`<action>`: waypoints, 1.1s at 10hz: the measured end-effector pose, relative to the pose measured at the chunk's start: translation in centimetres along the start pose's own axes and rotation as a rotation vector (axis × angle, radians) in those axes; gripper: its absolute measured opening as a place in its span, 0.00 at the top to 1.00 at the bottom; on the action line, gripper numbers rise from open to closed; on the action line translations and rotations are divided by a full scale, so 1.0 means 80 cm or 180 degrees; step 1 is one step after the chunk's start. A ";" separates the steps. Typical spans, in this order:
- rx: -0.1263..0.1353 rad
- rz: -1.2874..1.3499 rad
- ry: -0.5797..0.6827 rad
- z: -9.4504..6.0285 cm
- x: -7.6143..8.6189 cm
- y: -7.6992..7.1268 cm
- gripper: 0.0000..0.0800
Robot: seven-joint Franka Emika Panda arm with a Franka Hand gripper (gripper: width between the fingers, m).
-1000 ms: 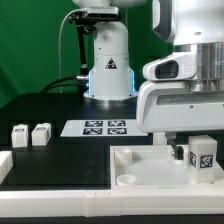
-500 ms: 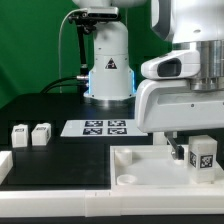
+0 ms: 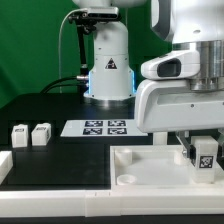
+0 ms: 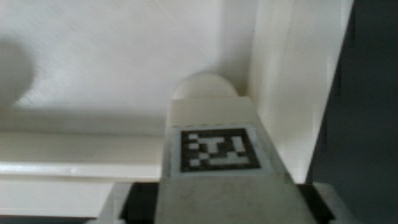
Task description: Assemble one leg
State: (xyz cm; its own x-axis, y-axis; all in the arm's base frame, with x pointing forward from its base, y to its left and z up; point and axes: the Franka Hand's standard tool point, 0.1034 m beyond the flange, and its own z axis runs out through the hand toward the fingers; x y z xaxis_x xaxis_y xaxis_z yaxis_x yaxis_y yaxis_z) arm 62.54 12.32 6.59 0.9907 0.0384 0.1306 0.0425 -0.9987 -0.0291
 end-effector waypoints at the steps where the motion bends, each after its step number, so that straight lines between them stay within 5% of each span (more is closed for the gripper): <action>1: 0.0006 0.0095 0.0044 0.000 0.002 0.001 0.64; 11: 0.0168 0.4312 0.0003 0.001 -0.004 0.005 0.63</action>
Offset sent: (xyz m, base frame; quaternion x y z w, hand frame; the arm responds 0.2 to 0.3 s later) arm -0.0010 -0.0083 -0.0027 -0.0007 -0.0029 0.2886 0.9575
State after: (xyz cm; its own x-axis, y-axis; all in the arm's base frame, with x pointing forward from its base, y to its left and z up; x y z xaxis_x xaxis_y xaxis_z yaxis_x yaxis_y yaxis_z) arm 62.26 11.88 6.45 0.2581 -0.9656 -0.0301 -0.9530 -0.2494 -0.1719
